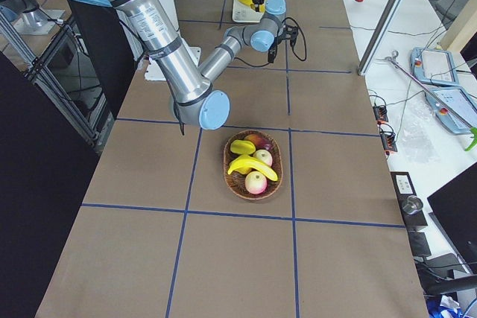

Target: Transfer all bananas from basket to plate

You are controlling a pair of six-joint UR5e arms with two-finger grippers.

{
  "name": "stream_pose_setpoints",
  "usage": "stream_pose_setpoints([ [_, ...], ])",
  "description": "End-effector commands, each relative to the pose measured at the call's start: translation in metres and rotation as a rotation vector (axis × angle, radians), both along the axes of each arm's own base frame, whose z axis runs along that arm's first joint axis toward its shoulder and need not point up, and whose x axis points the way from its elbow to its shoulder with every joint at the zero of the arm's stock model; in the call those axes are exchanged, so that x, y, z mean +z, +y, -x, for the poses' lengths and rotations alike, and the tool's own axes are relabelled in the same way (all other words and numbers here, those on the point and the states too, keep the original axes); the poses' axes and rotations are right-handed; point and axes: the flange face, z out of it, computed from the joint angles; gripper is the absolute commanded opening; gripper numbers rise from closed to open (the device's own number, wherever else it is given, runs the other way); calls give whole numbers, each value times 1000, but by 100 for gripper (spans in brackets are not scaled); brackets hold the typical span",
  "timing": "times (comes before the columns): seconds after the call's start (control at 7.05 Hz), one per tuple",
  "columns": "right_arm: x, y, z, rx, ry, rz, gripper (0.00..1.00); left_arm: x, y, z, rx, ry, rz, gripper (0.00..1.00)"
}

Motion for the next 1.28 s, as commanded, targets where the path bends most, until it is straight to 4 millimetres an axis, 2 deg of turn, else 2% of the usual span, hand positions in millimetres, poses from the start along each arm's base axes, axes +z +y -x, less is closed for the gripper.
stream_pose_setpoints([
  [0.0,10,-8,-8,-5,30,-13,100,10,-15,31,82,-60,-55,9],
  [0.14,10,-8,-9,-6,33,-15,100,20,-11,34,121,-73,-51,9],
  [0.28,12,-9,-9,-6,35,-13,100,40,-2,40,143,-100,-84,9],
  [0.57,15,-7,-8,-8,39,-11,100,79,21,71,193,-143,-145,10],
  [0.85,16,-5,-5,-12,39,-14,100,128,45,112,209,-211,-209,11],
  [1.13,16,0,2,-9,47,-22,100,157,65,127,217,-248,-166,15],
])
